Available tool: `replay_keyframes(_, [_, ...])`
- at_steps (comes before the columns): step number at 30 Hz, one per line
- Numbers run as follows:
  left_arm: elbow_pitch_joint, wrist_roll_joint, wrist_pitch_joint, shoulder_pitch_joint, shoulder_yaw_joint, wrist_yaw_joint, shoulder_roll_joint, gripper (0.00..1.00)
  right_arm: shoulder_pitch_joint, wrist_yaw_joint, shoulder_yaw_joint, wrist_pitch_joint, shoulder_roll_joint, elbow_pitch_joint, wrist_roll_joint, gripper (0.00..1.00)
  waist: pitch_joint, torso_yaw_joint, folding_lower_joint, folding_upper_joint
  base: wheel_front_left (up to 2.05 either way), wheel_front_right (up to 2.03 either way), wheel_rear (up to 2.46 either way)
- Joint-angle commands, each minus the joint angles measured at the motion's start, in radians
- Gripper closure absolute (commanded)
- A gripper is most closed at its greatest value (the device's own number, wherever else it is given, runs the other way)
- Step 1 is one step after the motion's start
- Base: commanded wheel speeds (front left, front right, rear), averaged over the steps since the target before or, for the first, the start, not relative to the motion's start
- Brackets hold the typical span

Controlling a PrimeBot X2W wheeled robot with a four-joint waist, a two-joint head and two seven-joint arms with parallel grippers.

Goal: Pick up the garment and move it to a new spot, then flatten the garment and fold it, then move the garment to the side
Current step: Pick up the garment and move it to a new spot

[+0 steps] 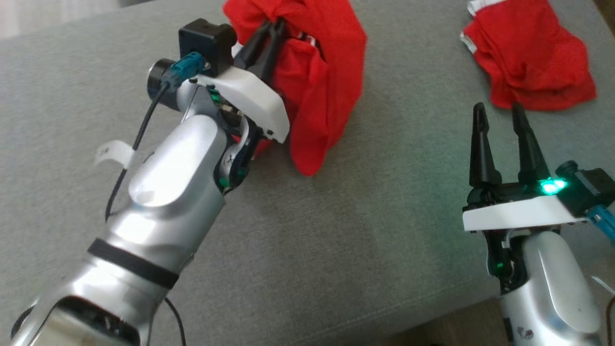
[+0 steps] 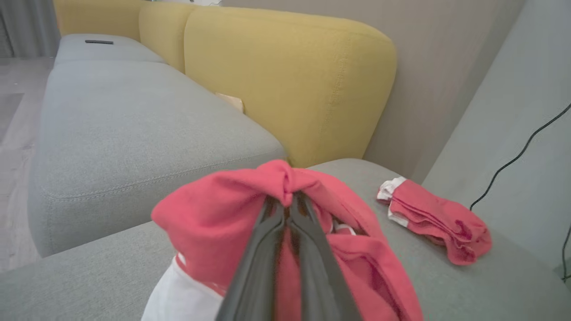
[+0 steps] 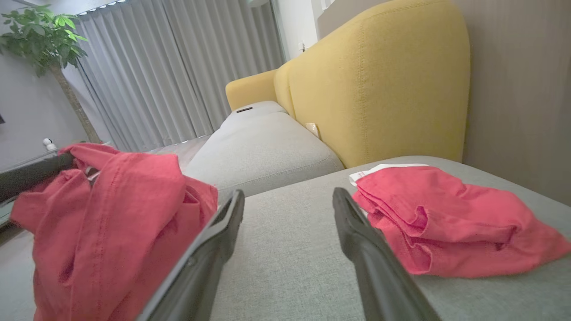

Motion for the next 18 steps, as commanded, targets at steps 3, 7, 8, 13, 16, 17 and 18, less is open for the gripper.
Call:
replay_keyframes(3, [0.056,0.016,-0.032,-0.064,0.025,-0.003,0.001,0.0,-0.023,-0.001,0.024,-0.011,-0.002,-0.042,0.009,0.0,0.012,-0.011,0.0,0.0,0.0,0.0,0.0])
replay_keyframes(7, [0.098,0.016,-0.058,-0.059,0.026,-0.018,-0.002,0.0,-0.015,-0.001,0.012,-0.011,-0.002,-0.045,0.008,0.0,0.007,0.009,0.0,0.0,0.0,0.0,0.0])
replay_keyframes(8, [0.104,0.015,-0.066,-0.053,0.033,-0.021,0.001,0.0,-0.013,-0.001,0.009,-0.011,-0.002,-0.045,0.005,0.0,0.003,0.019,0.0,0.0,0.0,0.0,0.0])
replay_keyframes(13, [0.073,0.036,-0.087,0.015,0.071,-0.018,0.051,0.0,0.005,-0.001,-0.013,-0.011,-0.002,-0.043,-0.019,0.0,-0.031,0.089,0.0,0.0,0.0,0.0,0.0])
replay_keyframes(16, [-0.021,0.069,-0.088,0.099,0.116,-0.004,0.091,0.0,0.017,-0.001,-0.028,-0.011,-0.002,-0.037,-0.04,0.0,-0.057,0.139,0.0,0.0,0.0,0.0,0.0])
replay_keyframes(17, [-0.057,0.075,-0.088,0.136,0.136,0.0,0.102,0.0,0.021,-0.001,-0.033,-0.011,-0.002,-0.034,-0.046,0.0,-0.067,0.156,0.0,0.0,0.0,0.0,0.0])
replay_keyframes(18, [-0.093,0.083,-0.088,0.174,0.161,0.008,0.116,0.0,0.026,-0.001,-0.036,-0.011,-0.002,-0.031,-0.051,0.0,-0.076,0.171,0.0,0.0,0.0,0.0,0.0])
